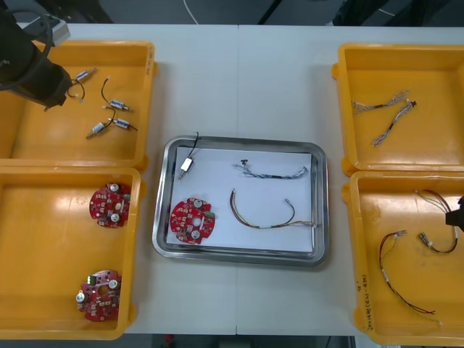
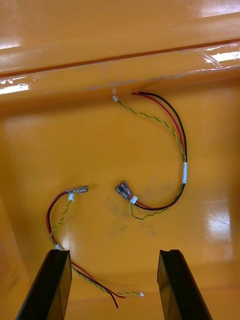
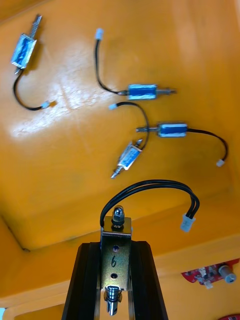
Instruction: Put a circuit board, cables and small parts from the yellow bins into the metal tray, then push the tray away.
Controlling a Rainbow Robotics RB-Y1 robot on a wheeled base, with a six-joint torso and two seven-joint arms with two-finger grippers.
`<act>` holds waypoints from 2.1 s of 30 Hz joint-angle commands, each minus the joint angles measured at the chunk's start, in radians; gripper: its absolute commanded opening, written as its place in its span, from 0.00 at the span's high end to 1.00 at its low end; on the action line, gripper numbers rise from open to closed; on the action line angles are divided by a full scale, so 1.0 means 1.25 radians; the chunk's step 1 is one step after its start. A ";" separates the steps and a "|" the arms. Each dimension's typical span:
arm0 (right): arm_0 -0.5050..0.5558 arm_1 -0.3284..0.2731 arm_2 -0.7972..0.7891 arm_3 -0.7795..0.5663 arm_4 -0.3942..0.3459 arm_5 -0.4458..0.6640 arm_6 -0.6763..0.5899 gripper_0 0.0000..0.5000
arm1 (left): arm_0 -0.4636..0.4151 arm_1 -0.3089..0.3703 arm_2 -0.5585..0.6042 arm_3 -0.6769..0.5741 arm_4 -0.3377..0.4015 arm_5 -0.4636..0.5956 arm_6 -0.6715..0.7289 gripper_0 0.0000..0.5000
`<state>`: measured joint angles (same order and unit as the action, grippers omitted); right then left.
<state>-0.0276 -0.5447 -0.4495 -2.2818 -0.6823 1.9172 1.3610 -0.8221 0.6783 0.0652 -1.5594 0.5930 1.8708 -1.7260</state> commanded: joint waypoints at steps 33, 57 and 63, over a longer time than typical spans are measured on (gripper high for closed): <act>0.012 -0.027 -0.016 -0.017 -0.010 0.002 -0.038 0.00 | -0.125 -0.155 -0.365 -0.197 0.052 0.039 0.560 1.00; 0.012 -0.026 -0.015 -0.017 -0.006 0.002 -0.048 0.00 | -0.124 -0.212 -0.570 -0.007 0.010 -0.130 0.633 1.00; 0.012 -0.027 -0.015 -0.017 -0.004 0.002 -0.048 0.00 | -0.124 -0.224 -0.610 0.030 0.005 -0.193 0.654 1.00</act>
<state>-0.0266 -0.5448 -0.4495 -2.2818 -0.6877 1.9172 1.3590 -0.9310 0.4274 -0.6600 -1.5252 0.6163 1.6702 -1.0060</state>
